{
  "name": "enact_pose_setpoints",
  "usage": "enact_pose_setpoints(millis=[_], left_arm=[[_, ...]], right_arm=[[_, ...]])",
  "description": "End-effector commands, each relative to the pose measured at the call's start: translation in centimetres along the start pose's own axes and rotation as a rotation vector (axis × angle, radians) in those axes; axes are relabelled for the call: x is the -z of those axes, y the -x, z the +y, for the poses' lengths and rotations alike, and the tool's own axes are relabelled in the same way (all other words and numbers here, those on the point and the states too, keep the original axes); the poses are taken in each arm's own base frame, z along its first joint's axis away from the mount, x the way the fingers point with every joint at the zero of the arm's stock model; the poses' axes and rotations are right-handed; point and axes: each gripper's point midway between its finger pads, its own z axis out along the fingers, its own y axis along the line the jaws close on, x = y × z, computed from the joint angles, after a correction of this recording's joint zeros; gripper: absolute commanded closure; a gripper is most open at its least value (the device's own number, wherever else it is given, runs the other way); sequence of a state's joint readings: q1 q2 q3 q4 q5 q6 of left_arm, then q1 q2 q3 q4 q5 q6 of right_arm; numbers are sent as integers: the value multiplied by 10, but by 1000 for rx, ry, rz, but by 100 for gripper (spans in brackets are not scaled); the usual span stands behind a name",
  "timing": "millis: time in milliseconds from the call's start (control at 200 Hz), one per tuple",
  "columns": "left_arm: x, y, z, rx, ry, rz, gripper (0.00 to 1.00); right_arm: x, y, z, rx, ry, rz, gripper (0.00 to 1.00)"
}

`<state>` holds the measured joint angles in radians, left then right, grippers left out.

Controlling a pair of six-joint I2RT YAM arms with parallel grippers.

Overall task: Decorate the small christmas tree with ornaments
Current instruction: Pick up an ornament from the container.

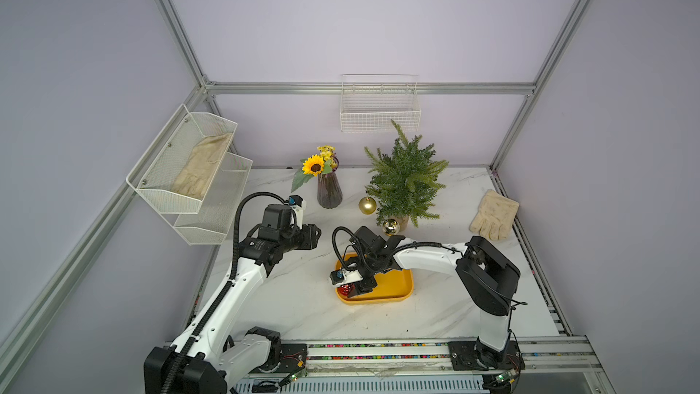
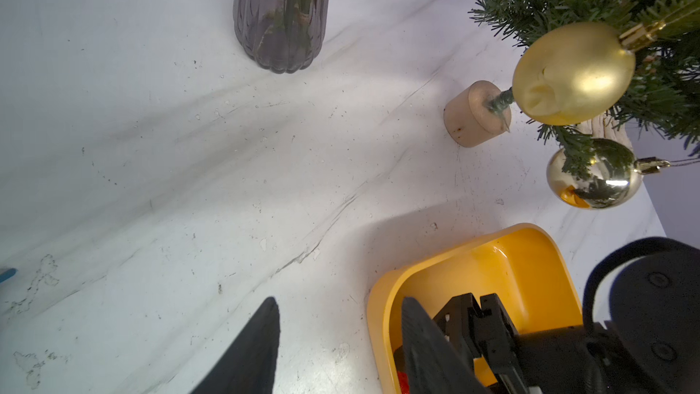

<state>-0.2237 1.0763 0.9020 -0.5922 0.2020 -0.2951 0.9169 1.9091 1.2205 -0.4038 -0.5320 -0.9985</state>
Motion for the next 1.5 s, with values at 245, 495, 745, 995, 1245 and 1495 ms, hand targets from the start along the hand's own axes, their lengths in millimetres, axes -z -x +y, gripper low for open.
enact_pose_setpoints(millis=[245,495,745,995,1245,1495], left_arm=[[-5,-4,-2,1,-30,2,48],[-6,-5,-3,7,-36,10,48],[-8,-7,-3,17,-42,18,48],[-9,-7,-3,22,-47,23,48],[-8,-7,-5,23,-52,21,48],[-8,-6,-10,22,-77,25,49]], right_arm=[[19,6,-2,-85,-60,-5,33],[26,9,-1,-109,-76,-15,36],[11,-1,0,-153,-34,4,31],[0,-3,-1,-173,-9,3,31],[5,4,1,-177,0,-27,39],[24,14,-4,-174,-60,-37,42]])
